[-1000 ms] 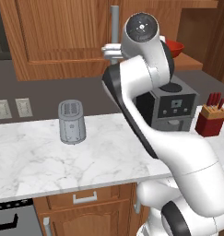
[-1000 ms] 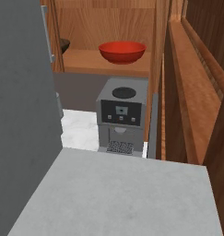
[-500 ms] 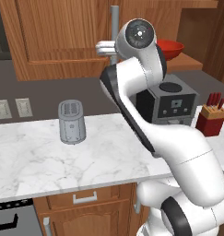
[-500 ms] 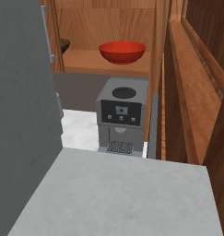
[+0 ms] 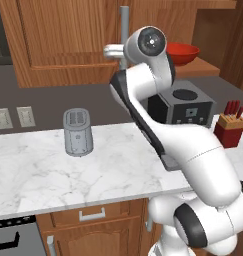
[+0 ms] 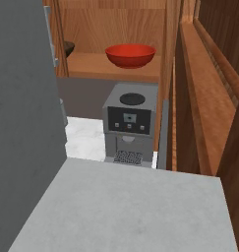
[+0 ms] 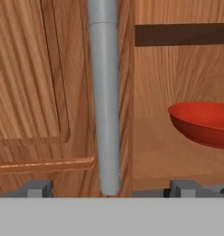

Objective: Move the bowls from the cabinet to the plates on the dining table.

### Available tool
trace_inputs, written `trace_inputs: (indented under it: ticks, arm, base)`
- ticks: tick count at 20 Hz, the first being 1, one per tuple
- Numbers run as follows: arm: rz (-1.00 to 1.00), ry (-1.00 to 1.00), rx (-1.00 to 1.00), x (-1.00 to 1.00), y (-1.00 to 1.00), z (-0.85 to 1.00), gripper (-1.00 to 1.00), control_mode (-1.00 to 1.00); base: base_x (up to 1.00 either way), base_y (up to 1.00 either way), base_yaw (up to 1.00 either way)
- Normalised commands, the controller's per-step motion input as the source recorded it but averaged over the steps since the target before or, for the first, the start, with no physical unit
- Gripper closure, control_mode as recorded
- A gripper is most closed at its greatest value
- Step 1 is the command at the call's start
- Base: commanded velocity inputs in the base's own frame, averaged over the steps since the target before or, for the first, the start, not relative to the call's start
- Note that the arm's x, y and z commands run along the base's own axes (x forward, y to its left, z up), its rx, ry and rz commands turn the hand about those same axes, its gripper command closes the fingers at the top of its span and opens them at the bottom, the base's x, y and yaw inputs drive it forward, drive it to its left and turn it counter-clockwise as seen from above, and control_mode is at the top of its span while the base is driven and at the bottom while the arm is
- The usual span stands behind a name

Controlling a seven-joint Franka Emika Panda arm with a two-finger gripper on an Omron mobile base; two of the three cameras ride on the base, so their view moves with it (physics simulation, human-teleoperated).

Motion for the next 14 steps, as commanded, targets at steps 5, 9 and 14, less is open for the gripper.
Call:
trace_inputs:
  ticks: [5, 9, 14]
  arm:
    - [0.03, 0.00, 0.01, 0.46, 0.00, 0.05, -1.00, -1.00]
    - [0.03, 0.00, 0.01, 0.52, 0.04, 0.00, -1.00, -1.00]
    - [0.03, 0.02, 0.00, 0.56, 0.08, 0.00, -1.00, -1.00]
  base:
    - [0.00, 0.00, 0.00]
    - [0.00, 0.00, 0.00]
    - [0.00, 0.00, 0.00]
